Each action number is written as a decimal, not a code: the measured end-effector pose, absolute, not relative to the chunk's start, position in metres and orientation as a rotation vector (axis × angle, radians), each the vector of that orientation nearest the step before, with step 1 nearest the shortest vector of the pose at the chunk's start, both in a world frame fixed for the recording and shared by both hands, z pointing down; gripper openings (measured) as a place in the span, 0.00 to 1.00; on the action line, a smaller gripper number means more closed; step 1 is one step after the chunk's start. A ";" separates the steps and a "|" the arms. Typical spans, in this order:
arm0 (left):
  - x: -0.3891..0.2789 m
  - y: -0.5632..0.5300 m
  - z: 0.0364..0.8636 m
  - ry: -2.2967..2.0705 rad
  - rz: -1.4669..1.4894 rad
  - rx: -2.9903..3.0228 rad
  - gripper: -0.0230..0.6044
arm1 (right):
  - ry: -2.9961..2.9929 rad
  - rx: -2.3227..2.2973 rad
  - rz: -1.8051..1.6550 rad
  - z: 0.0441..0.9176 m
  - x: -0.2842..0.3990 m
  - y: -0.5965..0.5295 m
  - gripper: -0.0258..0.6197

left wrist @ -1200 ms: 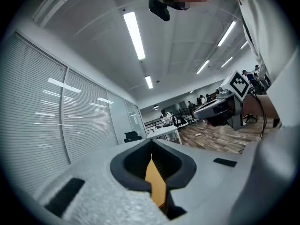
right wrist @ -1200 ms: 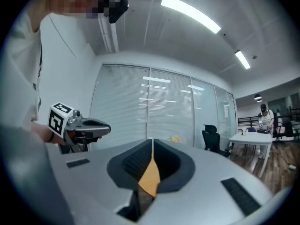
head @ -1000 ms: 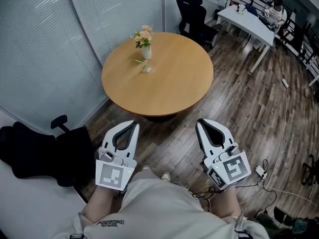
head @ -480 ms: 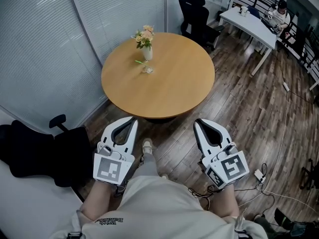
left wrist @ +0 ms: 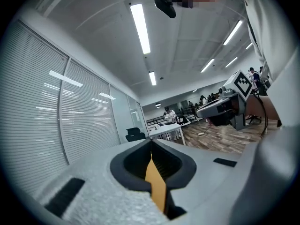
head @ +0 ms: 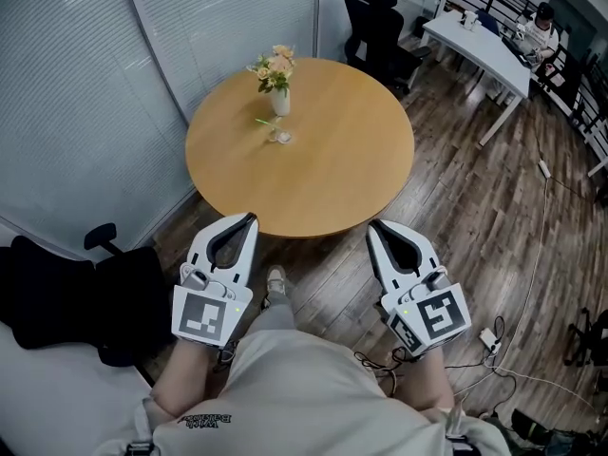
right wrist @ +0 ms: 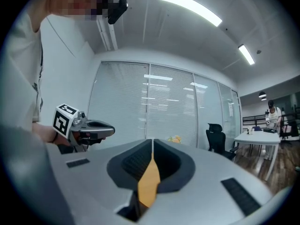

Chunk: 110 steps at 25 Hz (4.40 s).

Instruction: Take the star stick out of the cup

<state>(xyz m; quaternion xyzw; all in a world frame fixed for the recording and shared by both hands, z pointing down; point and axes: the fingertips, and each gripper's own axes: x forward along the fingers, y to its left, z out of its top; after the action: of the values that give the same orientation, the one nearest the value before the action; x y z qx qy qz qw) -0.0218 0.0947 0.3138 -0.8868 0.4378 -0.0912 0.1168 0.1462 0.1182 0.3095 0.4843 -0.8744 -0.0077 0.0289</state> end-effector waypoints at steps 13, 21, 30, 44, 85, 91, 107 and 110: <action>-0.077 -0.031 0.315 1.323 -0.289 -2.619 0.07 | -2.631 1.525 -0.005 0.305 0.111 -0.007 0.09; -0.103 -0.119 0.320 1.268 -0.295 -2.677 0.07 | -2.595 1.547 0.003 0.301 0.076 -0.094 0.09; -0.132 -0.190 0.322 1.225 -0.267 -2.722 0.07 | -2.552 1.555 -0.004 0.297 0.041 -0.162 0.09; -0.147 -0.223 0.336 1.251 -0.315 -2.698 0.07 | -2.550 1.505 0.037 0.309 0.026 -0.206 0.09; -0.067 -0.291 0.451 0.864 -1.017 -2.582 0.20 | -2.699 1.315 0.307 0.361 0.049 -0.264 0.09; -0.066 -0.295 0.497 0.755 -1.185 -2.607 0.29 | -2.671 1.308 0.341 0.371 0.047 -0.269 0.09; -0.060 -0.315 0.597 0.570 -1.439 -2.562 0.29 | -2.550 1.249 0.441 0.426 0.038 -0.268 0.09; -0.058 -0.317 0.601 0.562 -1.442 -2.559 0.25 | -2.540 1.241 0.457 0.432 0.036 -0.270 0.09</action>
<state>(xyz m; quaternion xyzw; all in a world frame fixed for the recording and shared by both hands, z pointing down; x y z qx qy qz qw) -0.0581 -0.3168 0.6014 -0.8532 0.1876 -0.4807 0.0756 0.0365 -0.2696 0.4325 0.4291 -0.8785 0.1581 0.1387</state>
